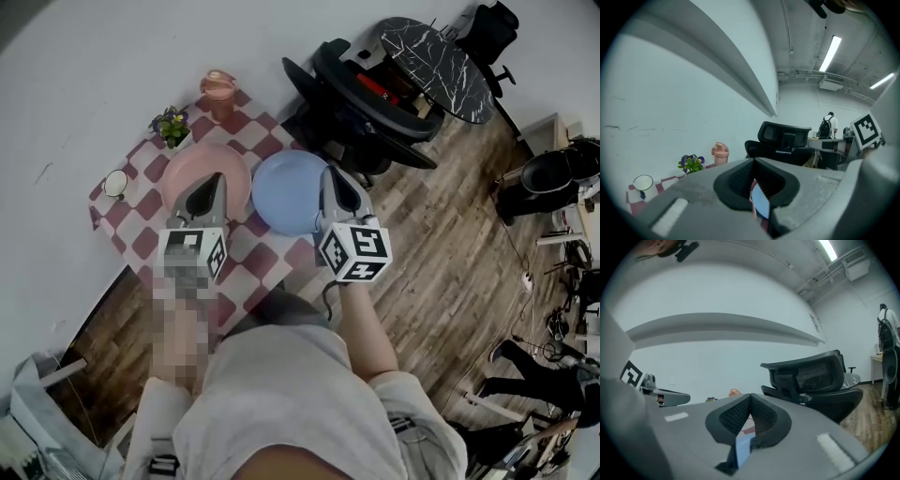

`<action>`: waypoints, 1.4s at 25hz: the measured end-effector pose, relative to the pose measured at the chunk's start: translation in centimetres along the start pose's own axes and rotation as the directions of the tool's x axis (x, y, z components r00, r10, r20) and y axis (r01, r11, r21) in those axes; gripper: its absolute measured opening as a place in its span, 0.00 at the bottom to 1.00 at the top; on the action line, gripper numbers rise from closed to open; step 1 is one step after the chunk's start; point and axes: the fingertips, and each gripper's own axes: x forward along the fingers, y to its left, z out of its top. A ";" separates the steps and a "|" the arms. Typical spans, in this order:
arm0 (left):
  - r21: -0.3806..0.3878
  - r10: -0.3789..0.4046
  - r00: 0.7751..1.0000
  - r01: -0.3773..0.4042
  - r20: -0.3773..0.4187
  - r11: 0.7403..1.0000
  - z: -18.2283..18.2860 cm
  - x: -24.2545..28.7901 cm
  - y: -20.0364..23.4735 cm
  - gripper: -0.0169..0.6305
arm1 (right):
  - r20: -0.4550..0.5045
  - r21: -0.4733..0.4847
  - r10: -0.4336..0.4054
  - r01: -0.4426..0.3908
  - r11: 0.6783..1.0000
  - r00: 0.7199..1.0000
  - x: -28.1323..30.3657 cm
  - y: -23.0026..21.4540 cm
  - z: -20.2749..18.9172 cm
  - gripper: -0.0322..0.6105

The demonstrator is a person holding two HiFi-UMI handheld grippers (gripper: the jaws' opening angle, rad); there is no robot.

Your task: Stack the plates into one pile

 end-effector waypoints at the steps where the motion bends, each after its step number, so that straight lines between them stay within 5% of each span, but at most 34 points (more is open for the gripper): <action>1: 0.005 -0.013 1.000 0.013 -0.003 1.000 -0.1 0.1 -0.6 0.03 | 0.005 0.003 -0.016 0.016 1.000 1.000 -0.7 -0.5 0.1 0.05; 7: -0.053 -0.095 0.994 0.092 -0.055 0.994 -1.7 0.6 -2.8 0.04 | 0.000 0.022 -0.105 0.105 0.994 0.994 -3.9 -2.5 -0.5 0.05; 14: -0.148 -0.164 0.970 0.138 -0.181 0.979 -5.8 0.8 -4.7 0.04 | -0.114 0.064 -0.129 0.137 0.989 0.985 -5.5 -3.8 -3.2 0.05; 18: -0.226 -0.183 0.944 0.122 -0.273 0.966 -9.0 1.4 -5.9 0.15 | -0.219 0.110 -0.098 0.125 0.986 0.971 -4.8 -5.5 -5.8 0.05; 28: -0.322 -0.002 0.894 -0.159 -0.448 0.933 -16.5 4.9 -6.1 0.20 | -0.431 0.108 0.049 -0.003 0.994 0.901 0.8 -11.5 -11.3 0.08; 35: -0.415 0.115 0.846 -0.369 -0.521 0.832 -20.0 6.2 -5.1 0.23 | -0.555 0.135 0.158 -0.099 0.986 0.817 5.1 -14.3 -15.8 0.15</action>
